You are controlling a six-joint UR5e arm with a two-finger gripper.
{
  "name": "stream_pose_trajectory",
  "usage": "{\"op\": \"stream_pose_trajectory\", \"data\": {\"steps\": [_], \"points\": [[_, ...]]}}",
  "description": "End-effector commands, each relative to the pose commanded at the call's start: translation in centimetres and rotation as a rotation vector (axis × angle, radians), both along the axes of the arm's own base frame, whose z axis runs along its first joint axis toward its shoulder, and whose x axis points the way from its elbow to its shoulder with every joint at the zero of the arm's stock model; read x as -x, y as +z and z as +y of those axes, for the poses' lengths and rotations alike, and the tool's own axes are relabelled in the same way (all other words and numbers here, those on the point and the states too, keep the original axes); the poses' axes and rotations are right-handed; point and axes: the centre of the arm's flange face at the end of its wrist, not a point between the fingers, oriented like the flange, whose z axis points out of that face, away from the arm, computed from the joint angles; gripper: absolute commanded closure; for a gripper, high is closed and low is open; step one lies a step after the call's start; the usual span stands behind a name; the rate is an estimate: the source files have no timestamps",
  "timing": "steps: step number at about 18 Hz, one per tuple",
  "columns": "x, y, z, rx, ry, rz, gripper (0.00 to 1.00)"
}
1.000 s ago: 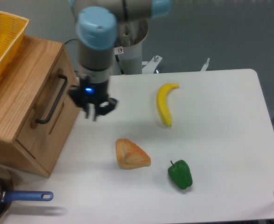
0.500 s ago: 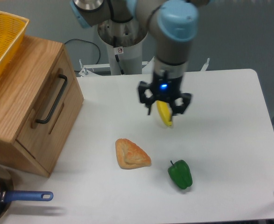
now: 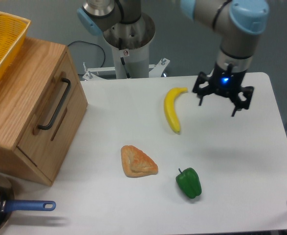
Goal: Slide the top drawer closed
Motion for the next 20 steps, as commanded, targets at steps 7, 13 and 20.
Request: {"op": "stream_pose_trajectory", "data": {"steps": [7, 13, 20], "points": [[4.9, -6.5, -3.1, 0.078, -0.106, -0.023, 0.0], [6.6, -10.2, -3.3, 0.118, -0.364, -0.036, 0.0], [6.9, -8.9, -4.9, 0.113, -0.339, -0.019, 0.0]]}}
